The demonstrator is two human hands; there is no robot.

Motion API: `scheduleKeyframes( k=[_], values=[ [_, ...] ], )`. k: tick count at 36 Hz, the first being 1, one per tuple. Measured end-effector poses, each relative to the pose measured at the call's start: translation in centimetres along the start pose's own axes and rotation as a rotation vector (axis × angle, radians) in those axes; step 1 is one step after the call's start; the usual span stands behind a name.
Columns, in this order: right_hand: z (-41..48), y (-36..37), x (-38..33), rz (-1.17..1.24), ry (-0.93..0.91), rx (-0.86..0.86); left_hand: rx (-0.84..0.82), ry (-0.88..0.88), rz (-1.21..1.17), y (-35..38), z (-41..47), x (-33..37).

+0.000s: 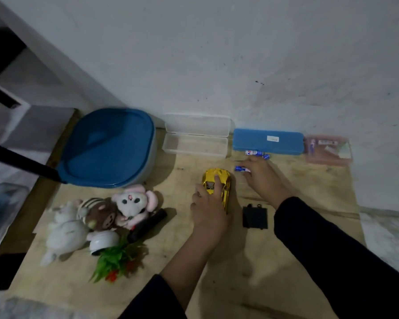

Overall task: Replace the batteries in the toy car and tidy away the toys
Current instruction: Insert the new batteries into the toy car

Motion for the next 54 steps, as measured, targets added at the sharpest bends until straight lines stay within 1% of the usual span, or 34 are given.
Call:
scheduleKeyframes(
  k=[4,7,9,13,15,17,21,24,30,33,38,43,46,54],
  values=[
    [-1.2,0.0,-0.7,0.029,0.061,0.064,-0.074,0.038,-0.093,-1.0,0.4,-1.1],
    [-1.9,-0.4,-1.8,0.082,0.068,0.148,-0.138,0.079,-0.319,-1.9,1.0,-2.9],
    [-2.2,-0.8,-2.9,0.182,0.092,0.202,-0.193,0.124,-0.511,-2.5,1.5,-4.3],
    [-2.7,-1.7,-5.6,0.520,0.141,0.234,-0.262,0.278,-0.913,-4.2,1.6,-5.9],
    [-3.0,-2.2,-7.3,0.588,0.152,0.251,-0.344,0.309,-1.066,-5.2,0.9,-6.3],
    [-3.4,-2.6,-8.8,0.672,0.163,0.302,-0.416,0.337,-1.173,-5.9,0.2,-6.5],
    [-4.3,-3.7,-11.8,0.851,0.179,0.461,-0.531,0.413,-1.333,-7.7,-1.0,-7.4],
    [-4.8,-4.5,-13.7,0.909,0.170,0.546,-0.670,0.461,-1.446,-8.9,-1.4,-8.0],
    [-4.6,-6.1,-17.6,0.955,0.143,0.713,-0.764,0.495,-1.496,-11.5,-2.6,-9.6],
    [-4.6,-6.5,-19.3,0.965,0.127,0.787,-0.769,0.558,-1.485,-12.6,-2.5,-10.4],
    [-4.9,-7.0,-21.5,0.962,0.091,0.844,-0.773,0.608,-1.525,-13.9,-2.9,-10.8],
    [-5.2,-7.9,-23.0,0.884,0.003,0.926,-0.806,0.644,-1.620,-14.5,-3.6,-10.5],
    [-5.4,-8.6,-23.6,0.883,0.000,0.990,-0.796,0.689,-1.607,-14.9,-4.0,-10.4],
    [-6.1,-9.4,-24.4,0.811,0.018,1.011,-0.779,0.709,-1.493,-15.6,-5.2,-10.3]
  ],
)
Point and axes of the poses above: each hand's wrist, its own z-axis towards the middle knuckle, its own y-axis out of the palm, x = y × z, the point moved 1 cm from there along z, towards the middle knuckle, and after that the axes turned 14 degrees about -y, right-handed, at the moved point
